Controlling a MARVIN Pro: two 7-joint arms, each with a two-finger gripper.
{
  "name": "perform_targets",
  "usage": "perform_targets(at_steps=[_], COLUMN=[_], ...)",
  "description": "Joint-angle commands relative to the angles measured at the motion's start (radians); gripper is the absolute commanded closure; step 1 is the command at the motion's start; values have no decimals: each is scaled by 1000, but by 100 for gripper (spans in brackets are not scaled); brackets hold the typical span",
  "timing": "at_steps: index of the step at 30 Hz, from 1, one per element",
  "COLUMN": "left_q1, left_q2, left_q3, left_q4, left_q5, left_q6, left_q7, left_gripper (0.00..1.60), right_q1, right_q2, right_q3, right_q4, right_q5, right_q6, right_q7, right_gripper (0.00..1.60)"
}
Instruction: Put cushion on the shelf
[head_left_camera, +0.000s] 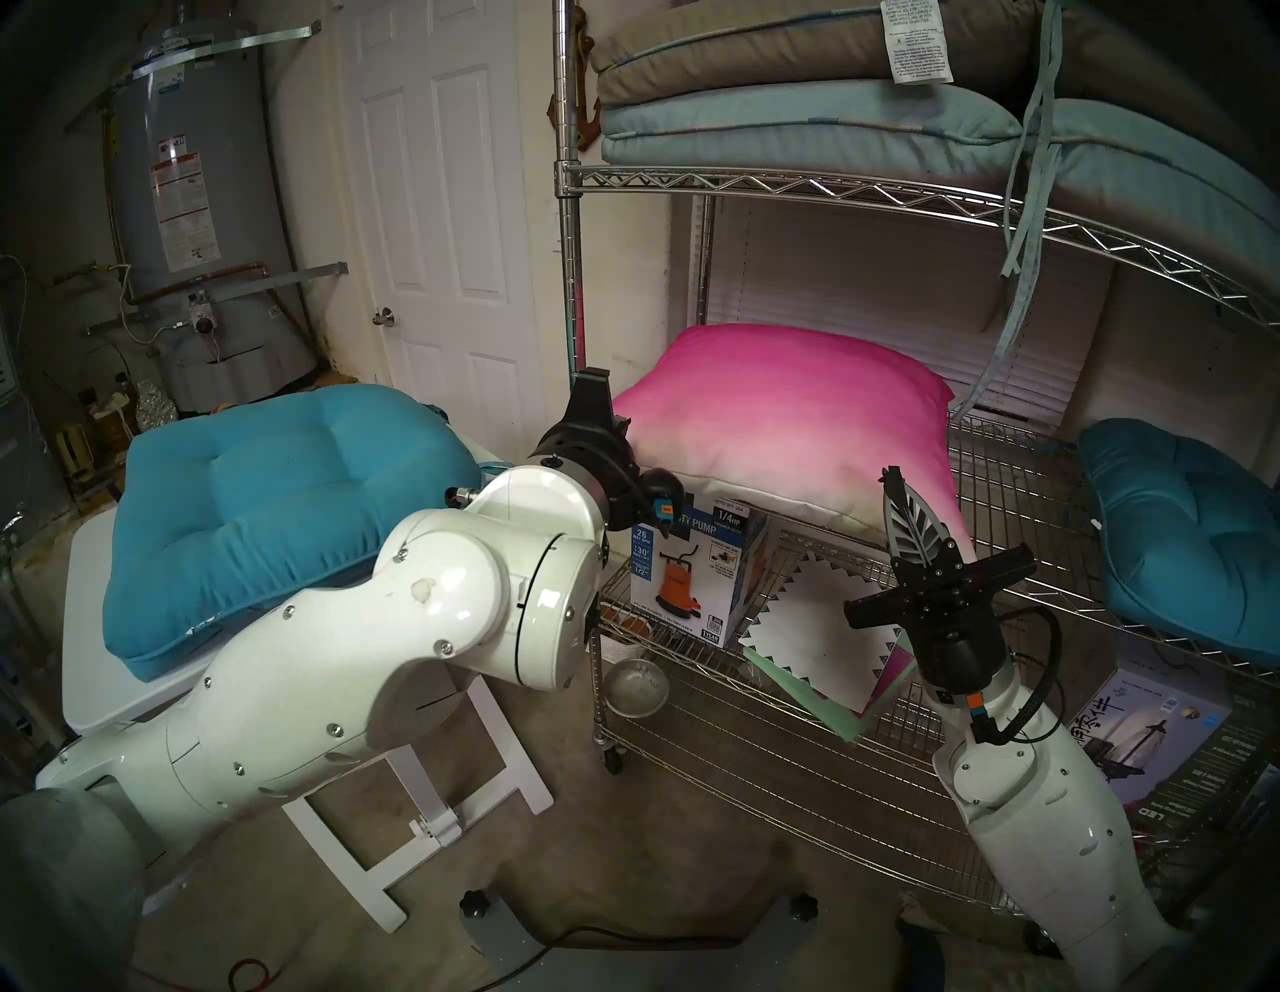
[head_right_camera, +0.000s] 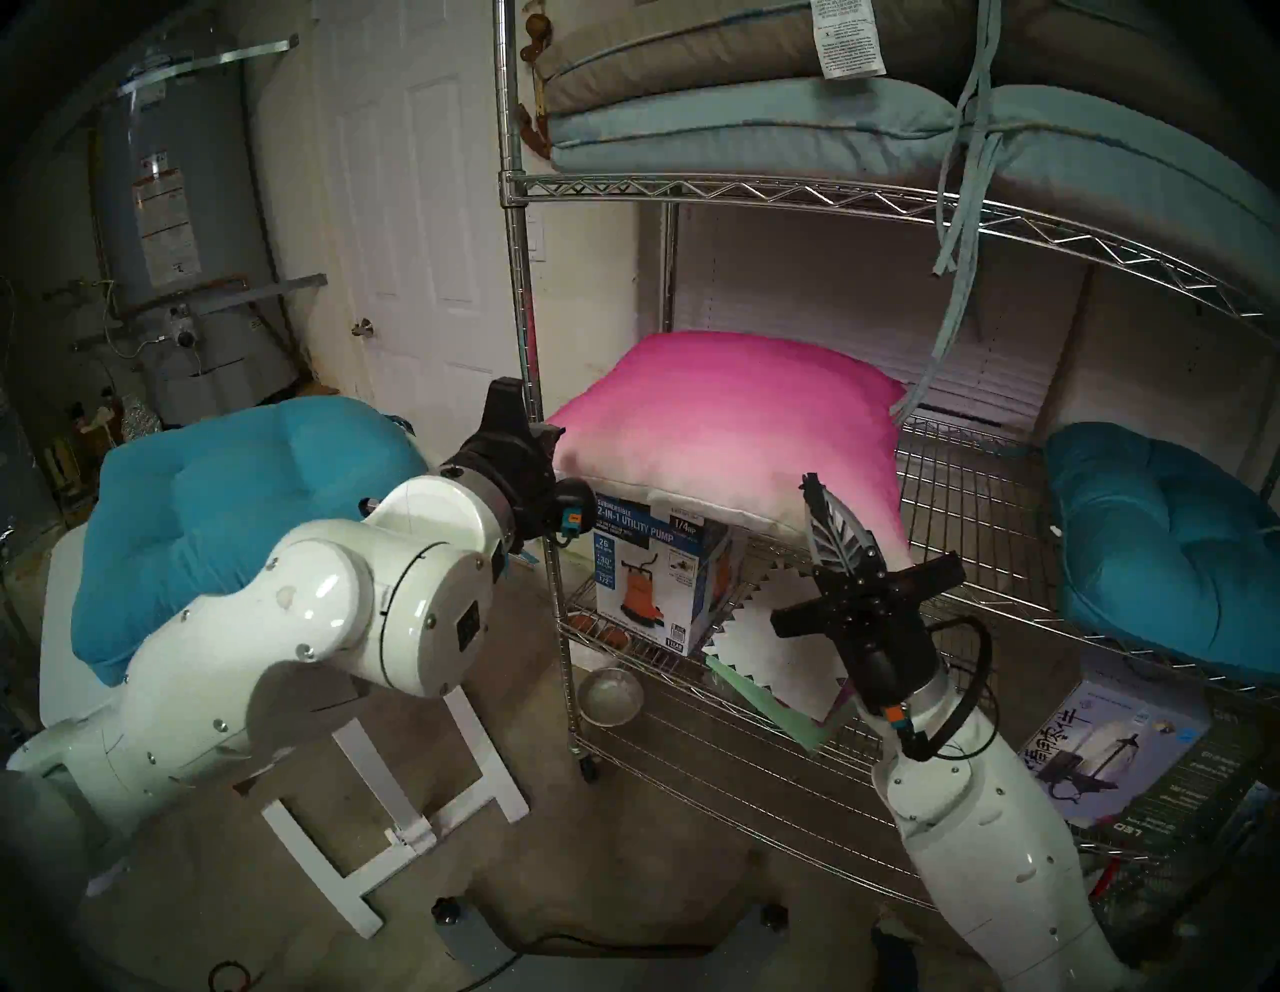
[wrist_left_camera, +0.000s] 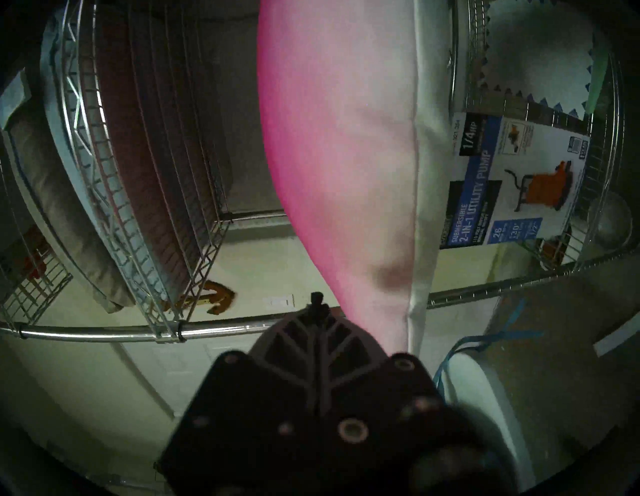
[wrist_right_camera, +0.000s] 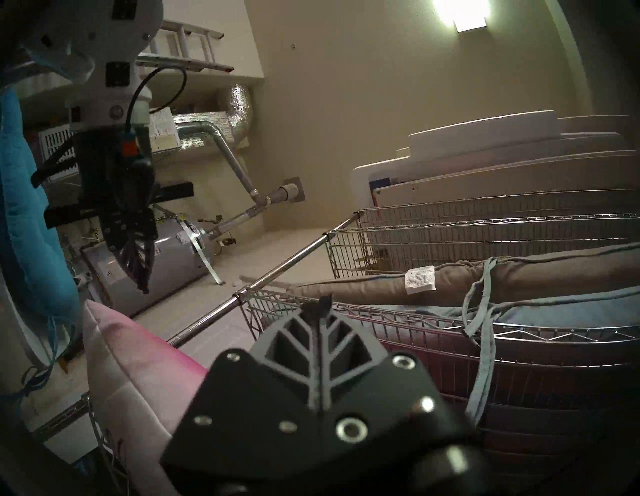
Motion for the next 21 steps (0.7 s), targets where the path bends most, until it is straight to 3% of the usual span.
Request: perform_targets(at_steps=[1,21], left_q1=[-26,-77], left_q2=[-37,-101], left_q3=[-16,-41], left_q4=[83,337], left_q5=[-38,-133], left_q6=[-70,-260], left_q7=[93,298], left_gripper=[160,160], right_q1=[-6,-12], right_q2=[2,14], right_q3=[4,12], right_q4=[-33,-35], right_q5=[6,17], right_q6=[-2,-2], right_q7=[-3,-7], right_gripper=[160,160])
